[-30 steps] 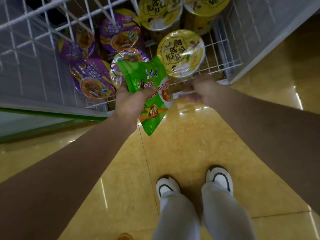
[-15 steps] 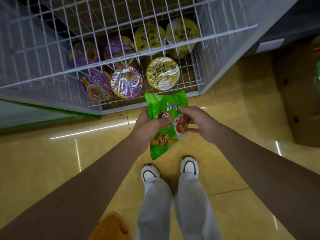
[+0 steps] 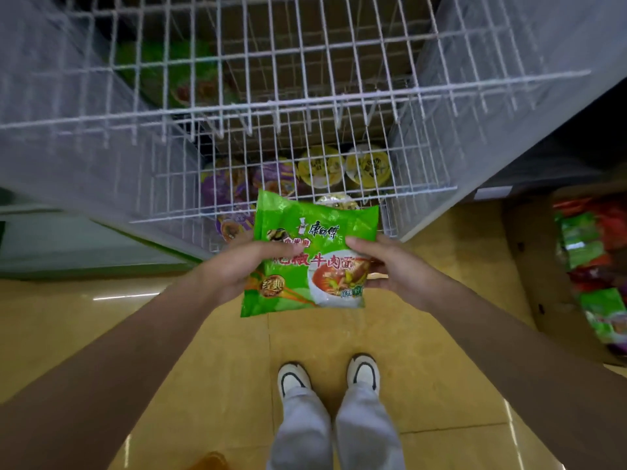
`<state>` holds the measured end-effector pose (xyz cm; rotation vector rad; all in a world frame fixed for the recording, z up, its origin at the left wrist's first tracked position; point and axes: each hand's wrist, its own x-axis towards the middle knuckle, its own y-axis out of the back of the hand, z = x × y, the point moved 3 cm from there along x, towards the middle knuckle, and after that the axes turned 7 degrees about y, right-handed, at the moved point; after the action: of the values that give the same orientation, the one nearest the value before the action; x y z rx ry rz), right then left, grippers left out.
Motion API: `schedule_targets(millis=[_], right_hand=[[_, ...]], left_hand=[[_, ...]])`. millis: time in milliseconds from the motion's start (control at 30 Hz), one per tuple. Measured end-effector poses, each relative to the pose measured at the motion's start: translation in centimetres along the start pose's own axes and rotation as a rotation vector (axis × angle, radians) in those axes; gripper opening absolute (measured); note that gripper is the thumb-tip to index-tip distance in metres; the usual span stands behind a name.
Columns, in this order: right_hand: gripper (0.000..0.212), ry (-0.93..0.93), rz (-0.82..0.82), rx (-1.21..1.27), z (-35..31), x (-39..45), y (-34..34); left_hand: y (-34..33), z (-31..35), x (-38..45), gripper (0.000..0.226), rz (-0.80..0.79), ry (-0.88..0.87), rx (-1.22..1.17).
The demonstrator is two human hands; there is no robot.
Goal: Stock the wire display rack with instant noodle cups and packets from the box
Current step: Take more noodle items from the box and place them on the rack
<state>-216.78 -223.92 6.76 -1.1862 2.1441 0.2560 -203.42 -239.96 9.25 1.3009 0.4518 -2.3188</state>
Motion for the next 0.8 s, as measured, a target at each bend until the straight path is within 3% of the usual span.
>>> schedule_targets(millis=[167, 300, 467, 600, 800], right_hand=[[0.026, 0.067, 0.017, -0.053, -4.2, 0.6, -2.3], [0.016, 0.095, 0.029, -0.052, -6.3, 1.5, -3.6], [0.008, 0.101, 0.013, -0.018, -6.9, 2.4, -5.4], [0.019, 0.056, -0.016, -0.011, -6.4, 3.2, -6.6], [0.034, -0.071, -0.06, -0.213, -5.8, 4.0, -9.1]], left_hand=[[2.5, 1.7, -2.0, 0.078, 0.104, -0.107, -0.147], [4.0, 1.7, -2.6, 0.1, 0.188, -0.168, -0.268], [6.0, 1.2, -2.6, 0.046, 0.26, -0.191, -0.366], [7.8, 0.5, -3.0, 0.029, 0.277, -0.179, -0.406], [10.2, -0.2, -2.8, 0.016, 0.295, -0.195, -0.412]])
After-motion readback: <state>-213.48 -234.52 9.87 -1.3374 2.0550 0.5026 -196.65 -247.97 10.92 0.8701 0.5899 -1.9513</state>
